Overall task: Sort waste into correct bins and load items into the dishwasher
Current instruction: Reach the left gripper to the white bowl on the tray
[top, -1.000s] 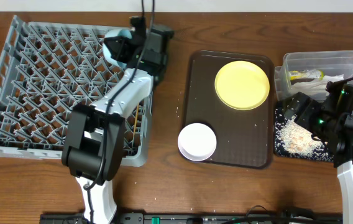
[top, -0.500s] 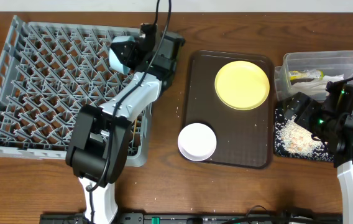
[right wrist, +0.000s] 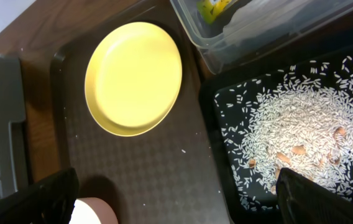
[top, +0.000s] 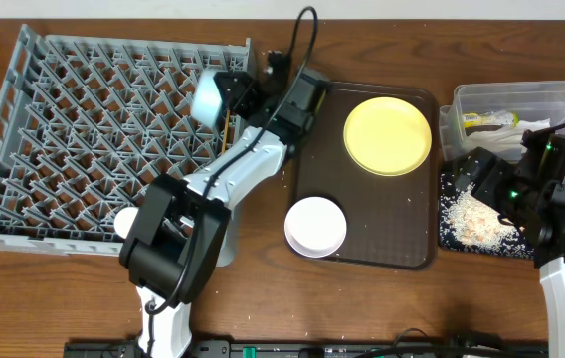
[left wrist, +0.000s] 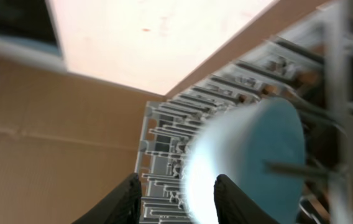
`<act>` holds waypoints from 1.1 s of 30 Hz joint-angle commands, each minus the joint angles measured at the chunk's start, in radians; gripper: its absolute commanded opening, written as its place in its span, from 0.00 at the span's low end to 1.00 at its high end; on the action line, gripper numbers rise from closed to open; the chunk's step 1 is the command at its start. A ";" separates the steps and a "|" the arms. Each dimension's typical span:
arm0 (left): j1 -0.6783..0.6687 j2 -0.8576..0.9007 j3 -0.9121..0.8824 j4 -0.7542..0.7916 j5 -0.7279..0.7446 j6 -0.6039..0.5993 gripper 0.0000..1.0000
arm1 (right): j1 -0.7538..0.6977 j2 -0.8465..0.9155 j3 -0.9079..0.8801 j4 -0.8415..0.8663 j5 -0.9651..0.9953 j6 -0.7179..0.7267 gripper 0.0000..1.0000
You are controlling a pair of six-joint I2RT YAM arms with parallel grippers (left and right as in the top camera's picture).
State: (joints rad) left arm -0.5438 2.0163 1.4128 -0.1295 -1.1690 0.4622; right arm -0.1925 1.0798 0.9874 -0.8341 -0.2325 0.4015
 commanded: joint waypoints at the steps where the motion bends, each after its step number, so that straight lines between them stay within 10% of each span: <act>1: -0.025 0.003 -0.009 -0.042 0.043 -0.079 0.44 | 0.003 -0.001 0.013 0.000 -0.004 -0.006 0.99; 10: -0.140 -0.068 -0.009 -0.190 0.164 -0.268 0.50 | 0.003 -0.001 0.013 0.000 -0.004 -0.006 0.99; 21: -0.156 -0.381 -0.008 -0.570 1.173 -0.724 0.51 | 0.003 -0.001 0.013 0.000 -0.004 -0.006 0.99; 33: -0.146 -0.385 -0.158 -0.746 1.252 -0.856 0.51 | 0.003 -0.001 0.013 0.000 -0.004 -0.006 0.99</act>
State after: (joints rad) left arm -0.7025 1.6169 1.3083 -0.8978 0.0216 -0.3416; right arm -0.1925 1.0798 0.9874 -0.8337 -0.2325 0.4015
